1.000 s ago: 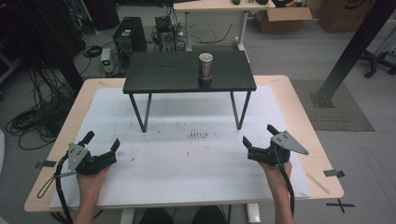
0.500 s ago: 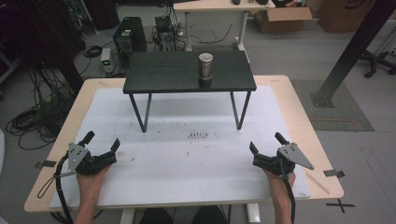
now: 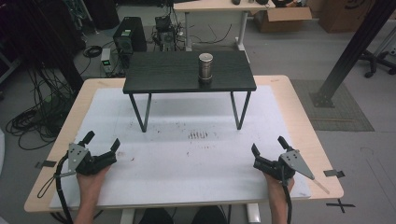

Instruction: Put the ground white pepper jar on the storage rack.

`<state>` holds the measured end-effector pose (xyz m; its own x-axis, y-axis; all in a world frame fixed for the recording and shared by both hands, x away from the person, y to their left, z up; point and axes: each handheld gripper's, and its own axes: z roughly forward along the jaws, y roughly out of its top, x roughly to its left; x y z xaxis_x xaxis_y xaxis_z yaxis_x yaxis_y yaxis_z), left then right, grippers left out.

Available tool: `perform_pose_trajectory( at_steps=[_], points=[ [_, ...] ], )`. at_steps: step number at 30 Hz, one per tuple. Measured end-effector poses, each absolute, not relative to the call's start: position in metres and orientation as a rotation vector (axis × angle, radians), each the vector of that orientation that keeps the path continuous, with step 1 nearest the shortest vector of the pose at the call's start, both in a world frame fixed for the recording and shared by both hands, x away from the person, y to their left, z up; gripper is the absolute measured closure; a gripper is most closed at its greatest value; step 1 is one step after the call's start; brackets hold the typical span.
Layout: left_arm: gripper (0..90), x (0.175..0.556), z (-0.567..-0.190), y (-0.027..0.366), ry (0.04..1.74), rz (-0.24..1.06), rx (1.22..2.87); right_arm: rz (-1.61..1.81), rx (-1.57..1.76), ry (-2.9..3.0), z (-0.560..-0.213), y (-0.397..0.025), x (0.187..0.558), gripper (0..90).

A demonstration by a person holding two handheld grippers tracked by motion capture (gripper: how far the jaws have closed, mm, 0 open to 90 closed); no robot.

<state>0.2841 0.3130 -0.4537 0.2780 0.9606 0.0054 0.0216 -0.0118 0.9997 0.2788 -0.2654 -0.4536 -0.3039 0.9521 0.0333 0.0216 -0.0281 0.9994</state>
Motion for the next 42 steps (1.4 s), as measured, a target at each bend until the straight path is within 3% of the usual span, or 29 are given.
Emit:
perform_pose_trajectory(
  at_steps=[42],
  points=[
    [0.2, 0.2831, -0.4542, 0.3134, 1.049, 1.022, 1.31, 1.442, 1.027, 1.425, -0.4553, -0.2626, 0.2747, 0.4]
  ],
)
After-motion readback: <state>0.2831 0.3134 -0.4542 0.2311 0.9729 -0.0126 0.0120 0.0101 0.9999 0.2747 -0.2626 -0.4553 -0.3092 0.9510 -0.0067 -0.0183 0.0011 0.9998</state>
